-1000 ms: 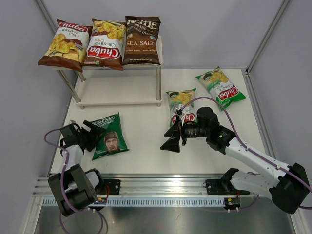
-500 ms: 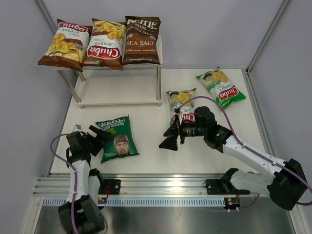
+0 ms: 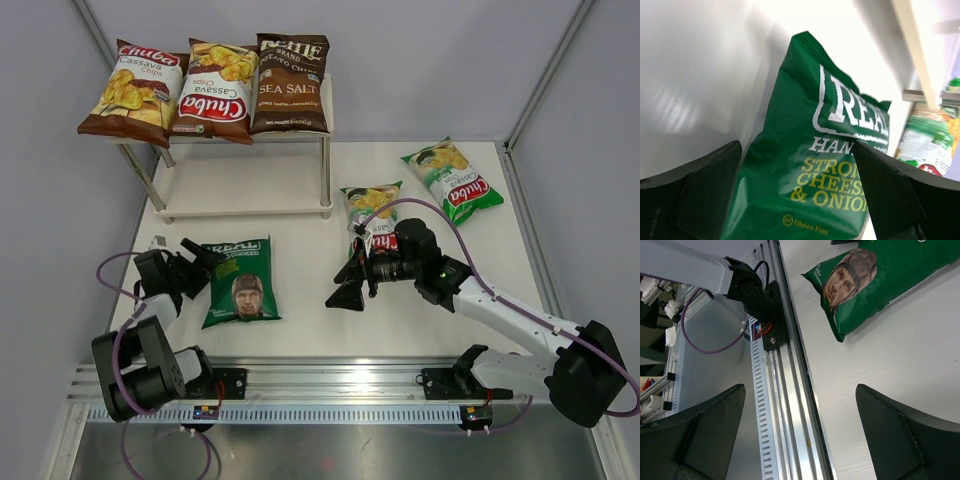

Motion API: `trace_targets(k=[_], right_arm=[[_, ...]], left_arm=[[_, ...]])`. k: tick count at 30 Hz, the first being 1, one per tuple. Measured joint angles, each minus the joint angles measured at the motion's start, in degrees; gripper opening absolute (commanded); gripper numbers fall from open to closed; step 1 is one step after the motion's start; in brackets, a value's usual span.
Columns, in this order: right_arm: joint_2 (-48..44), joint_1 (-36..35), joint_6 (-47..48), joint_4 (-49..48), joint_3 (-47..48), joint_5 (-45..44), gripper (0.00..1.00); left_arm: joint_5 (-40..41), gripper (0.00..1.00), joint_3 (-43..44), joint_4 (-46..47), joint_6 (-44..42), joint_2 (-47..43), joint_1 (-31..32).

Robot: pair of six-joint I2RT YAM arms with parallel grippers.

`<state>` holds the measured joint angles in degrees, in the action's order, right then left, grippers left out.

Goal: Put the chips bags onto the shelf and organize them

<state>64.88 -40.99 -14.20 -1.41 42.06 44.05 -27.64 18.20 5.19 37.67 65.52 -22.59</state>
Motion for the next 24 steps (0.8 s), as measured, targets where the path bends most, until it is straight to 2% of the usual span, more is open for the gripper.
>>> trace_targets(k=[3, 6, 8, 9, 11, 13, 17, 20, 21, 24], right_arm=[[-0.1, 0.0, 0.4, 0.0, 0.0, 0.7, 0.99], [-0.3, 0.0, 0.5, -0.1, 0.0, 1.2, 1.0], [-0.4, 0.0, 0.5, -0.1, 0.0, 1.3, 1.0], [-0.4, 0.0, 0.5, -0.1, 0.0, 1.3, 0.99], [-0.4, 0.0, 0.5, -0.4, 0.0, 1.3, 1.0], [-0.3, 0.0, 0.2, -0.7, 0.0, 1.0, 0.99], [-0.1, 0.0, -0.9, -1.5, 0.0, 0.4, 1.0], [0.3, 0.0, -3.2, -3.8, -0.2, -1.1, 0.99], [0.6, 0.0, -4.5, -4.9, -0.4, -2.2, 0.99], [2.9, 0.0, -12.9, -12.3, -3.2, -8.9, 0.99]], left_arm=[[-4.7, 0.96, 0.2, 8.8, 1.6, 6.6, 0.0], [-8.5, 0.86, 0.5, 16.2, 3.2, 12.6, 0.0], [-10.5, 0.56, 0.3, 20.5, 4.7, 15.6, -0.1], [-10.8, 0.47, 0.0, 21.9, 5.2, 16.9, -0.1], [-11.3, 0.47, -1.3, 23.3, 6.5, 18.7, 0.0], [-12.1, 0.42, -2.5, 25.2, 7.6, 18.8, 0.1], [-12.2, 0.24, -3.9, 27.1, 9.3, 18.7, 1.0], [-12.4, 0.15, -5.1, 28.9, 11.4, 18.0, 1.9], [-12.5, 0.09, -5.5, 29.5, 12.0, 17.7, 2.1], [-12.7, 0.09, -7.9, 32.6, 16.3, 15.2, 3.6]])
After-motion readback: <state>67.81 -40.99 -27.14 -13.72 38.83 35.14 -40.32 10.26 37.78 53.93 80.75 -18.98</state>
